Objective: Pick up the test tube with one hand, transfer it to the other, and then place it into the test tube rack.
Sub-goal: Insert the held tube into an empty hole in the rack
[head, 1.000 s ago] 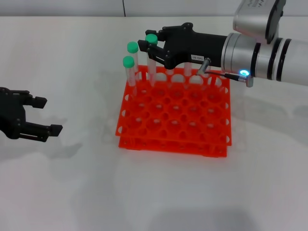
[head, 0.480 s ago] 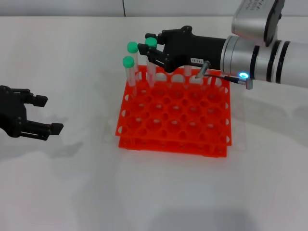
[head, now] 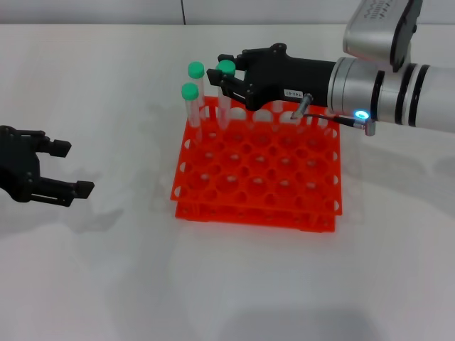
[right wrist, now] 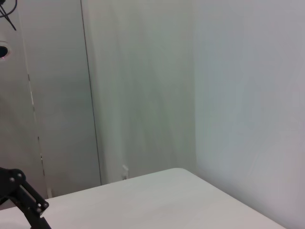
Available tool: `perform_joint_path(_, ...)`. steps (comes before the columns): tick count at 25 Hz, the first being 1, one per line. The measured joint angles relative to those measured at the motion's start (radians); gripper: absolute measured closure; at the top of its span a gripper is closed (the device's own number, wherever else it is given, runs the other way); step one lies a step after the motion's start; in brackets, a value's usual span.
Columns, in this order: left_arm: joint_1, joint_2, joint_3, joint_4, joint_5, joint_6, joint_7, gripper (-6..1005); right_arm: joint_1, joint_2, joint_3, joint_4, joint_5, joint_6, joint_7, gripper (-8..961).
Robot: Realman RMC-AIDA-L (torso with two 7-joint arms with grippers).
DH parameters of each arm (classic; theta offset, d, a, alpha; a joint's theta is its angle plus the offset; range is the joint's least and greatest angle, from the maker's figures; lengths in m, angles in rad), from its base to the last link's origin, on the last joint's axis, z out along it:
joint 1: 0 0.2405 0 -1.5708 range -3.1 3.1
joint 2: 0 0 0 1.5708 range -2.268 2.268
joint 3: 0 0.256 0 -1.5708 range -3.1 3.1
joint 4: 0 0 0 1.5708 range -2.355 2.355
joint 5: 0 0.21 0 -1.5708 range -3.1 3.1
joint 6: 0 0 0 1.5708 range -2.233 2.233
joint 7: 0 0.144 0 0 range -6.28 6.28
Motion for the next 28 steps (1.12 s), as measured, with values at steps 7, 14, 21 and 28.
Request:
perform_joint_path(7,0.0,-0.001,0.001,-0.002,0.0,0.0,0.001,125,0.005,0.0,-0.001,0.007,0.0,0.001,0.004,638)
perform_joint_path(14,0.0,-0.001,0.002,-0.006,0.0,0.0,0.001,125,0.009,0.0,-0.009,0.013,0.0,0.001,0.019,629)
perform_joint_path(21,-0.002,-0.001,0.002,-0.008,0.001,-0.001,0.001,125,0.013,0.0,-0.011,0.017,0.0,0.004,0.031,621)
perform_joint_path(28,-0.001,-0.002,0.002,-0.009,0.001,-0.003,0.004,125,0.021,0.0,-0.02,0.024,0.0,0.016,0.041,612)
